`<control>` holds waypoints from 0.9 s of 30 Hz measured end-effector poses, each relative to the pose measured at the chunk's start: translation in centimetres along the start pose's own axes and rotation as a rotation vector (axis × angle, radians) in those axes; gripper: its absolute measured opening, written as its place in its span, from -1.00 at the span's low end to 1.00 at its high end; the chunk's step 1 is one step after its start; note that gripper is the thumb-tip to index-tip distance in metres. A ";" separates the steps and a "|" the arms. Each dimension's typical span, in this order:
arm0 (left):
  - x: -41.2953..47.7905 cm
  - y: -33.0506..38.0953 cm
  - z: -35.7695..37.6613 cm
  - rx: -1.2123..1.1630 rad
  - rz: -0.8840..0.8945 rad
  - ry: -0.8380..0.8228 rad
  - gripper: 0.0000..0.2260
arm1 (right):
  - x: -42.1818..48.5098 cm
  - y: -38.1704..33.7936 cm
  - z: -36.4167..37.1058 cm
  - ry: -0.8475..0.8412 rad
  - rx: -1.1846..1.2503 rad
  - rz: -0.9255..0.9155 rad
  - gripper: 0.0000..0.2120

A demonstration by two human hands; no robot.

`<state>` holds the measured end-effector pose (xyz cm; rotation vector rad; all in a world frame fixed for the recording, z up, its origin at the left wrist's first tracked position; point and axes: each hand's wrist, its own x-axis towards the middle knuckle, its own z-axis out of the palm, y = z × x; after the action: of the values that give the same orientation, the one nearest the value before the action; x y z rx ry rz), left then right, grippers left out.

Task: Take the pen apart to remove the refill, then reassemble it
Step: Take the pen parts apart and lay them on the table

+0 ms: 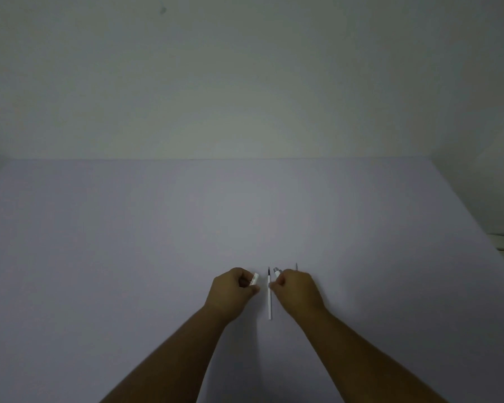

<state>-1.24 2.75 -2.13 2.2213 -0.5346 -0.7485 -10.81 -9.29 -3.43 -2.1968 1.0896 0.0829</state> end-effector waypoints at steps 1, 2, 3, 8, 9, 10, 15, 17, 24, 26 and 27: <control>0.0 -0.1 -0.1 -0.007 -0.004 -0.001 -0.87 | -0.1 -0.5 0.7 -0.020 -0.069 -0.015 -0.75; -0.1 -0.2 -0.2 -0.013 -0.008 -0.004 -0.88 | -0.2 -0.8 1.3 -0.033 -0.118 -0.027 -0.74; -0.1 -0.3 -0.3 -0.018 -0.012 -0.008 -0.89 | -0.3 -0.9 1.9 -0.041 -0.149 -0.038 -0.74; -0.3 -0.9 -0.8 -0.026 -0.043 -0.025 -0.89 | -0.7 -1.4 3.4 0.003 -0.180 0.009 -0.73; -0.3 -1.0 -0.9 -0.026 -0.045 -0.026 -0.90 | -0.7 -1.6 3.3 0.017 -0.165 0.026 -0.72; -0.3 -1.0 -0.9 -0.025 -0.041 -0.026 -0.91 | -0.7 -1.8 3.1 0.029 -0.138 0.039 -0.72; -0.4 -0.9 -1.4 0.028 -0.014 -0.022 -0.86 | -0.5 -3.2 0.9 0.189 0.273 0.105 -0.81; -0.3 -0.9 -1.4 0.029 -0.014 -0.019 -0.85 | -0.2 -3.6 0.1 0.245 0.437 0.117 -0.83; -0.1 0.0 -0.9 -0.016 -0.011 -0.040 -0.81 | 0.3 -3.2 -0.2 0.224 0.602 0.160 -0.85; -0.1 0.2 -0.8 -0.025 -0.007 -0.040 -0.80 | 0.2 -3.0 -0.1 0.206 0.635 0.161 -0.86; -0.1 0.3 -0.8 -0.024 -0.004 -0.042 -0.81 | 0.1 -2.9 -0.1 0.192 0.657 0.158 -0.88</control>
<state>-0.89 2.99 -1.40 2.1895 -0.5397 -0.8007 -8.65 -8.20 -1.85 -1.5496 1.1849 -0.3738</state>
